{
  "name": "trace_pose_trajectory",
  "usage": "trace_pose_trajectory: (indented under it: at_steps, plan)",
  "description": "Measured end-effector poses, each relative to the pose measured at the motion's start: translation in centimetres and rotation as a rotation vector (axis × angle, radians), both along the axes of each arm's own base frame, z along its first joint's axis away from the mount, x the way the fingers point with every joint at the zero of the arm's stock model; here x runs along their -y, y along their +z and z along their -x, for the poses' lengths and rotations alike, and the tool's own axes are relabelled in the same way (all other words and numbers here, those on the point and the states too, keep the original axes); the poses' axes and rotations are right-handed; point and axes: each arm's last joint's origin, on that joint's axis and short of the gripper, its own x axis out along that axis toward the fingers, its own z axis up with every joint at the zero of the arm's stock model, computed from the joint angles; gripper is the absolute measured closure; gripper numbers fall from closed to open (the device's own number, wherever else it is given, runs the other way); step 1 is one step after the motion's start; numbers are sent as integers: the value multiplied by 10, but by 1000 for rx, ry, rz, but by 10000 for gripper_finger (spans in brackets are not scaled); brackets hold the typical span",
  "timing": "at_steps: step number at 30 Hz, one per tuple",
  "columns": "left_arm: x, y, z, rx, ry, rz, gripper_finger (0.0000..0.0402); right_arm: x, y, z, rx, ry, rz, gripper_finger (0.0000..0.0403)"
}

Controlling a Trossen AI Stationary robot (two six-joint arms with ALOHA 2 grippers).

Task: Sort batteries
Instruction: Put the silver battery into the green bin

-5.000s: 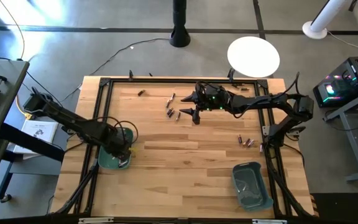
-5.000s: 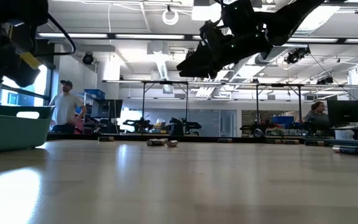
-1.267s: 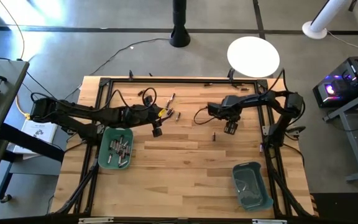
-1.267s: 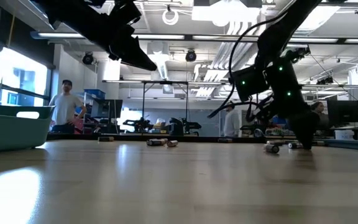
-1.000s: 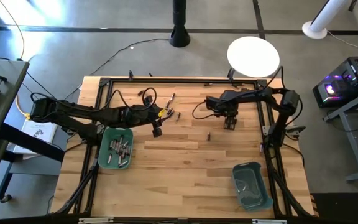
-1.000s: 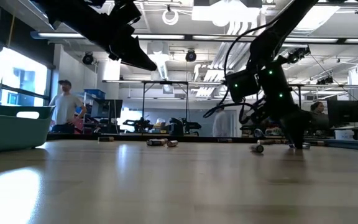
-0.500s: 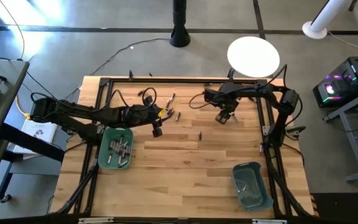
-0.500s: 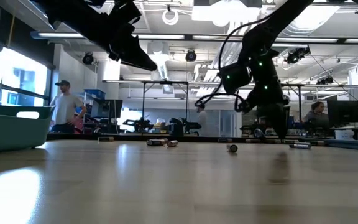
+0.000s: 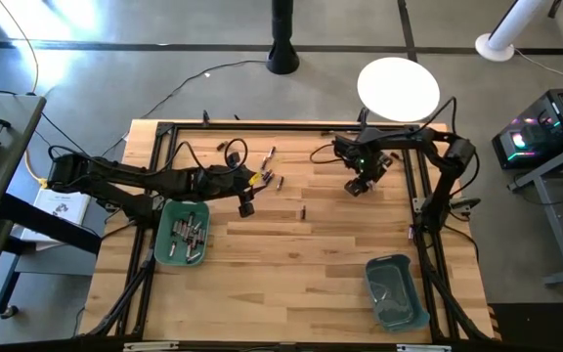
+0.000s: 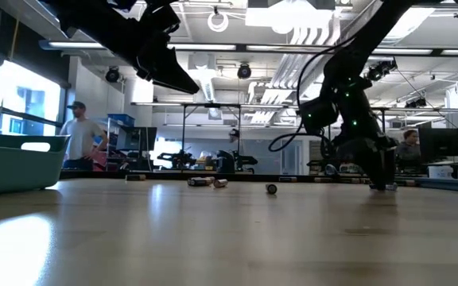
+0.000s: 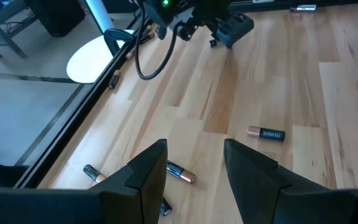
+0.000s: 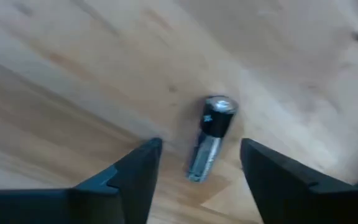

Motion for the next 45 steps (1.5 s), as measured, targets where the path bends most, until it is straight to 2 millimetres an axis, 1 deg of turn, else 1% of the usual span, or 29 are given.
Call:
trace_pose_trajectory:
  at_steps: [3, 8, 9, 10, 13, 15, 18, 22, 25, 28, 33, 37, 40, 45]
  plan:
    - [0, 0, 0, 0, 0, 0, 249, -1, -4, -1, 47, 14, -21, 237]
    - [0, 0, 0, 7, 9, 16, 249, -3, -4, -6, 83, 52, -31, 348]
    - [0, 0, 0, 9, 12, 21, 249, -4, -3, -7, 83, 66, -28, 368]
    - [0, 0, 0, 12, 16, 28, 249, -6, -3, -9, 82, 85, -22, 379]
    - [0, 0, 0, 19, 27, 46, 249, -12, 2, -17, 87, 150, 14, 378]
    - [0, 0, 0, 22, 34, 56, 249, -15, 8, -26, 126, 188, 48, 374]
    - [-2, -5, 2, 35, 48, 73, 249, -19, 24, -50, 347, 267, 162, 380]
    - [-9, -17, 7, 110, 99, 122, 249, -29, 46, -72, 593, 373, 285, 381]
    - [-13, -25, 12, 176, 118, 167, 249, -34, 62, -85, 752, 412, 377, 381]
    - [-13, -28, 14, 221, 80, 192, 249, -43, 69, -98, 857, 502, 438, 381]
    - [-9, -24, 13, 290, -23, 154, 249, -69, 84, -121, 1075, 697, 546, 381]
    - [-6, -20, 12, 320, -84, 100, 247, -88, 88, -130, 1193, 794, 610, 381]
    - [-5, -17, 11, 347, -114, 95, 232, -94, 92, -133, 1265, 798, 648, 381]
    - [-5, -16, 9, 384, -114, 103, 195, -98, 100, -137, 1352, 802, 685, 381]
